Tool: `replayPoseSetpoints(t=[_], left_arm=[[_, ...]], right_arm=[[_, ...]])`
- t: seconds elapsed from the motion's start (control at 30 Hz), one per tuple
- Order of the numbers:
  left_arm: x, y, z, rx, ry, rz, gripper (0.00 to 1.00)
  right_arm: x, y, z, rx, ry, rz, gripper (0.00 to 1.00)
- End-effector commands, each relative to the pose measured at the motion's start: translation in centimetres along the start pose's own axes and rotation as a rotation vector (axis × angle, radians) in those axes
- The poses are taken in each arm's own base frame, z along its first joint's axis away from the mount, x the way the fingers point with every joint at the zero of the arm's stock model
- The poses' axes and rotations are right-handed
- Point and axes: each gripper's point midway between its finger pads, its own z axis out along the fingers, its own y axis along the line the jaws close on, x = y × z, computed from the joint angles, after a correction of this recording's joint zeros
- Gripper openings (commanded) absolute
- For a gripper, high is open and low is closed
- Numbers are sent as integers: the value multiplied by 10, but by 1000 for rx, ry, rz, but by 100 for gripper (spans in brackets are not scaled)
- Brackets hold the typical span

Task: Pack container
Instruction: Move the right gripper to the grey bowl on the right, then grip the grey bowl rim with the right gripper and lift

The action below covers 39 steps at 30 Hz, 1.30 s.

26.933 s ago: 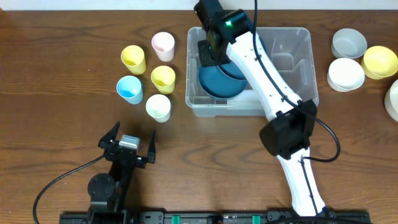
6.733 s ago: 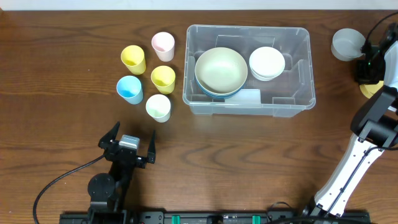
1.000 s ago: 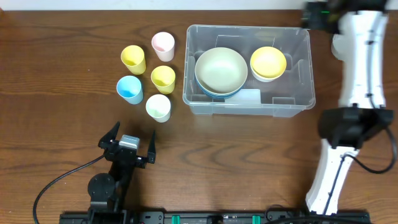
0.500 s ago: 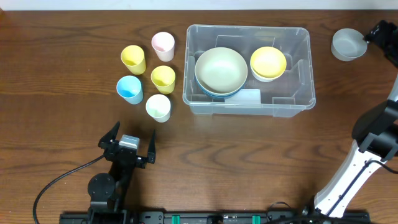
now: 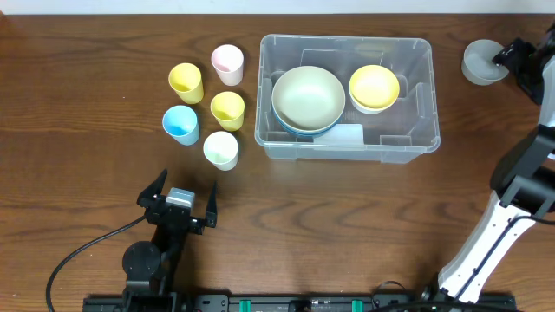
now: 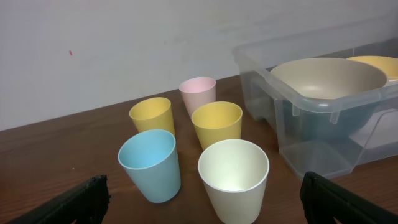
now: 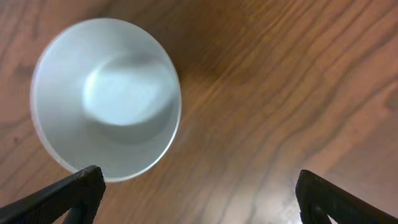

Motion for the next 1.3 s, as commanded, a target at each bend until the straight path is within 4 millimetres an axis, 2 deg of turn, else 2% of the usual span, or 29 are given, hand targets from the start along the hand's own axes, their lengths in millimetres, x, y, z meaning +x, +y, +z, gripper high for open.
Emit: replayPoseSetpoints(t=[0.0,0.17,0.4,0.47,0.57,0.9,1.03,1.13,1.27], left_arm=[[17,-2,1,9,49,1,98],[17,-2,1,9,49,1,98],[17,-2,1,9,49,1,98],[17,-2,1,9,49,1,98],[17,-2,1,9,49,1,98],[17,-2,1,9,49,1,98],[17,-2,1,9,49,1,98],[17,-2,1,9,49,1,98],[17,-2,1,9,49,1,98]], right_arm=[[16,-2,31,17,52,16,99],[18,-2,43,18,52,16,99],[15,-2,44,18,42,18,99],[16,-3,44,21,47,19,96],[18,-7,44,44,50,18,93],[25,-22,42,115,73,19,91],[27,-24,42,120,82,21,88],[27,-26,42,123,86,27,76],[27,-27,43,124,87,31,75]])
